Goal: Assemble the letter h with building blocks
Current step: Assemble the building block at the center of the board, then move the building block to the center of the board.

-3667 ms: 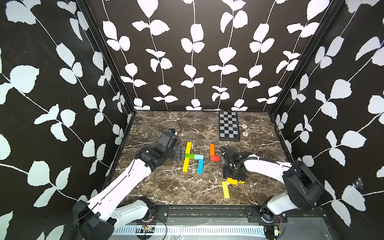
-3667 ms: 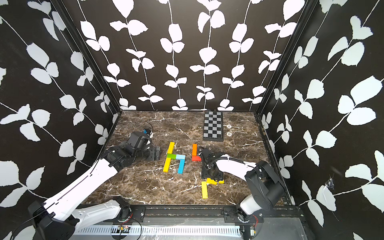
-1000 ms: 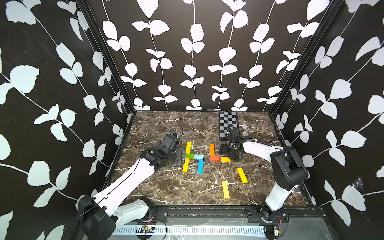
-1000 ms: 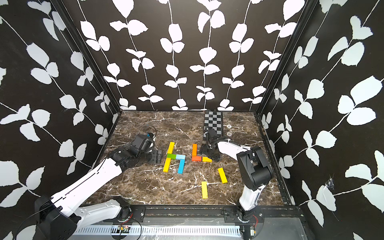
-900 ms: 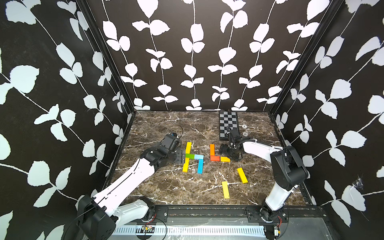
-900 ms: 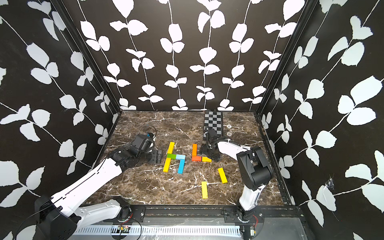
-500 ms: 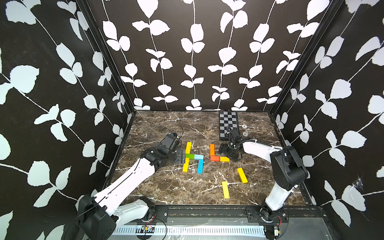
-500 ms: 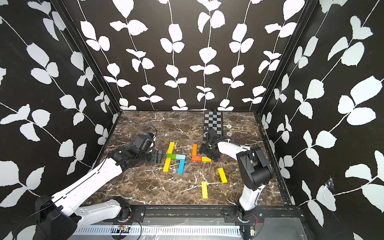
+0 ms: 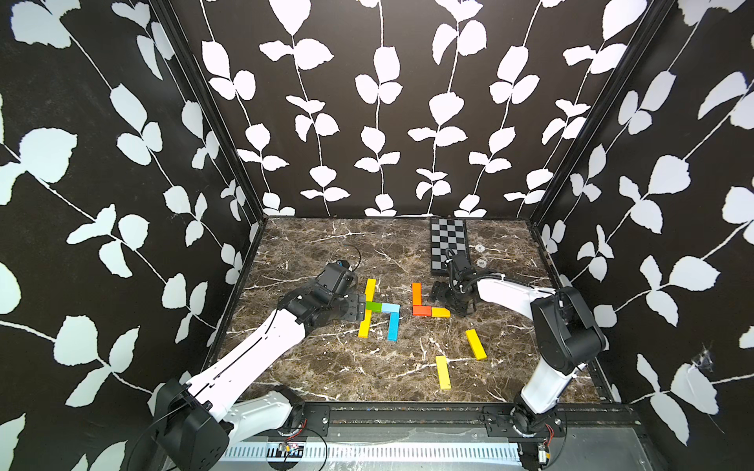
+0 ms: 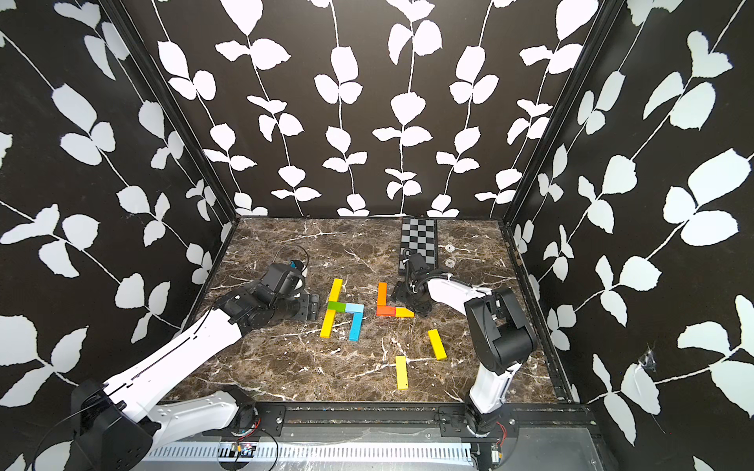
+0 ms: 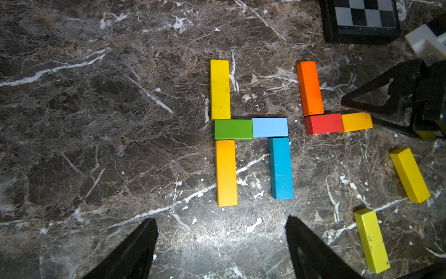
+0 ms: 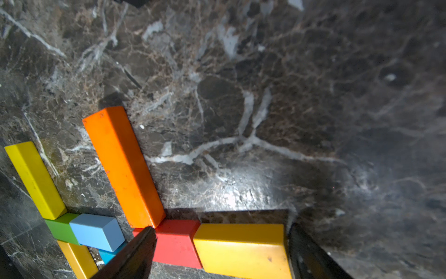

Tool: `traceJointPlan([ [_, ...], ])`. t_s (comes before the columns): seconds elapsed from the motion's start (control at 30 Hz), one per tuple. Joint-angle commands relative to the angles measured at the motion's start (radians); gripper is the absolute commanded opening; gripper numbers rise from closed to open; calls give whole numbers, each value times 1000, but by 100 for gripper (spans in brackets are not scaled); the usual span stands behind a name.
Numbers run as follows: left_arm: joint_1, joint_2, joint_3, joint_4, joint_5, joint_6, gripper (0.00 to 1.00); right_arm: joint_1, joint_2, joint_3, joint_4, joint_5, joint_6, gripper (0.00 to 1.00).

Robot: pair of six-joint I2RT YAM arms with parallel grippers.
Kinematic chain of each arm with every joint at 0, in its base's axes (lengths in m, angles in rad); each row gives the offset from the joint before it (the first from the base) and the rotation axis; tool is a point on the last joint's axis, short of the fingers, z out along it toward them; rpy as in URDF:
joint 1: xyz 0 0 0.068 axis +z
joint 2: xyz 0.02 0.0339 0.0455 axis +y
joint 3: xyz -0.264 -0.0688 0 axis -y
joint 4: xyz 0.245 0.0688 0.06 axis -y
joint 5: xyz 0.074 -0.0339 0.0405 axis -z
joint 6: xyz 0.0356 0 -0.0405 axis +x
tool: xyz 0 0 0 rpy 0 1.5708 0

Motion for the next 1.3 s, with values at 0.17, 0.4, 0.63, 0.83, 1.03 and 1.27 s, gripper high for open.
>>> traceJointPlan([
  [0.17,8,2,-14,5,3,7,85,7,3,-23,-2,-5,42,84],
  [0.4,8,5,-14,7,4,7,86,7,0,-18,-2,-4,53,83],
  [0.63,8,-2,-9,2,-1,7,86,11,-64,23,-121,77,-19,84],
  [0.83,8,-19,6,-14,-10,12,86,136,-247,31,-428,310,-121,85],
  [1.03,8,-25,20,-22,-32,15,86,446,-411,-131,-580,363,58,84],
  [1.27,9,-44,11,-23,-44,-4,86,681,-389,-312,-353,257,282,79],
])
